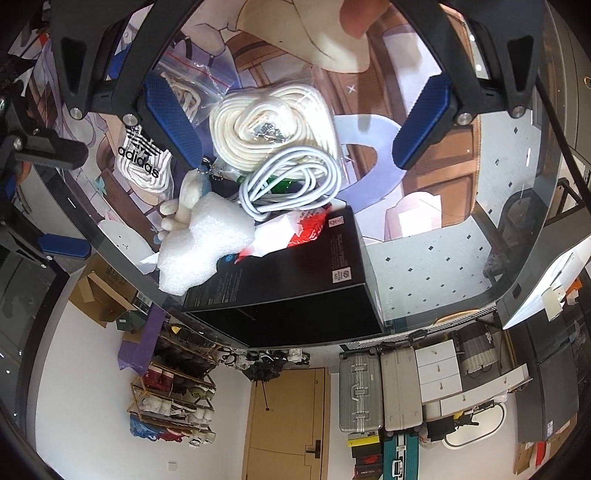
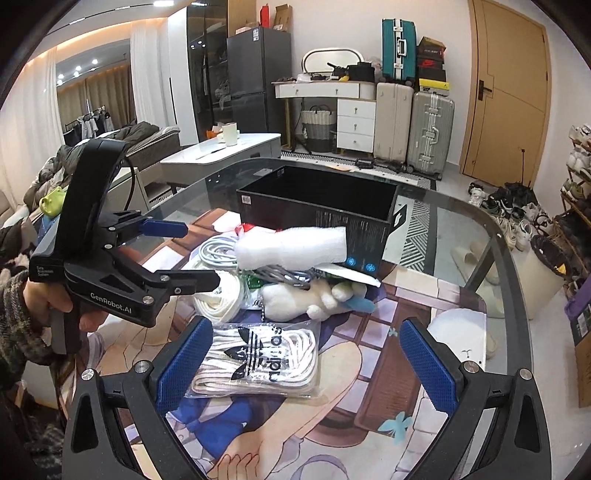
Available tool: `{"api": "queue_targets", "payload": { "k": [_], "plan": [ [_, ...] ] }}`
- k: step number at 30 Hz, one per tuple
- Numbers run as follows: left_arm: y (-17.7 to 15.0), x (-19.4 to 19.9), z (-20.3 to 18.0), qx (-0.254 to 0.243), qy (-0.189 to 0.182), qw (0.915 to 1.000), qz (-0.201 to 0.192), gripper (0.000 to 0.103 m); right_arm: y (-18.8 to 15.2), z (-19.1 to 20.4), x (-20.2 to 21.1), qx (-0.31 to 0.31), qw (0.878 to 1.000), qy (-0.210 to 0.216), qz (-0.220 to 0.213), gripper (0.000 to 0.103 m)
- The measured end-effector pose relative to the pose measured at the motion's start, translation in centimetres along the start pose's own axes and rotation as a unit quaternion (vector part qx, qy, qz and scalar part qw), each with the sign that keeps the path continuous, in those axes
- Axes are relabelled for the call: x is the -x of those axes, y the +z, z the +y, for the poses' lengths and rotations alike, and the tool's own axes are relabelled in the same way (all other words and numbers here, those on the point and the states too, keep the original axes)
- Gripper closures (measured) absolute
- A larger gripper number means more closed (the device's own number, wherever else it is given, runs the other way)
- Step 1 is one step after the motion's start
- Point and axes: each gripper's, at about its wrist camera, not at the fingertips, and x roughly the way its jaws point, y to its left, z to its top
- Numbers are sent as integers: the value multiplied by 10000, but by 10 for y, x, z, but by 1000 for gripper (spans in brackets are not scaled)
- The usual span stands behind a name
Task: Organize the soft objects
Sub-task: 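Move both tools down toward the pile of bagged ropes beside the box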
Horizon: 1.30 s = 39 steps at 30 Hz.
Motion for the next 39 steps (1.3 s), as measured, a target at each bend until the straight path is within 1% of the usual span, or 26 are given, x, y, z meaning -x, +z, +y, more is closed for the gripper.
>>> {"api": "queue_targets", "payload": {
  "k": [5,9,14,18,22,25,30,33,35,38,39],
  "plan": [
    [1,-10,-2,116,-66,9995,270,0,-6,-1,-17,-2,9991,162,389,0],
    [3,-17,-6,148,-61,9988,461,0,-8,1,-31,117,9972,311,674,0],
    [1,-23,-11,89,-50,9978,651,0,-6,10,-46,322,9941,482,921,0],
    [-1,-29,-13,64,-29,9967,810,0,-6,21,-61,454,9914,537,1106,0],
    [-4,-37,-9,158,13,9948,1011,0,-3,31,-75,490,9889,607,1265,0],
    [-8,-38,-2,254,-37,9944,1023,0,-3,36,-83,563,9873,549,1380,0],
    [-11,-38,-2,183,11,9944,1043,0,-1,41,-92,577,9863,457,1475,0],
    [-7,-40,-1,174,72,9939,1082,0,-2,39,-94,513,9848,439,1597,0],
    [-2,-42,-6,158,124,9928,1183,0,-2,39,-98,442,9834,467,1699,1],
    [2,-44,-8,167,140,9918,1258,0,-3,38,-104,392,9826,472,1752,2],
    [2,-44,-9,148,158,9919,1251,0,-3,39,-105,418,9828,445,1745,4]
  ]
}}
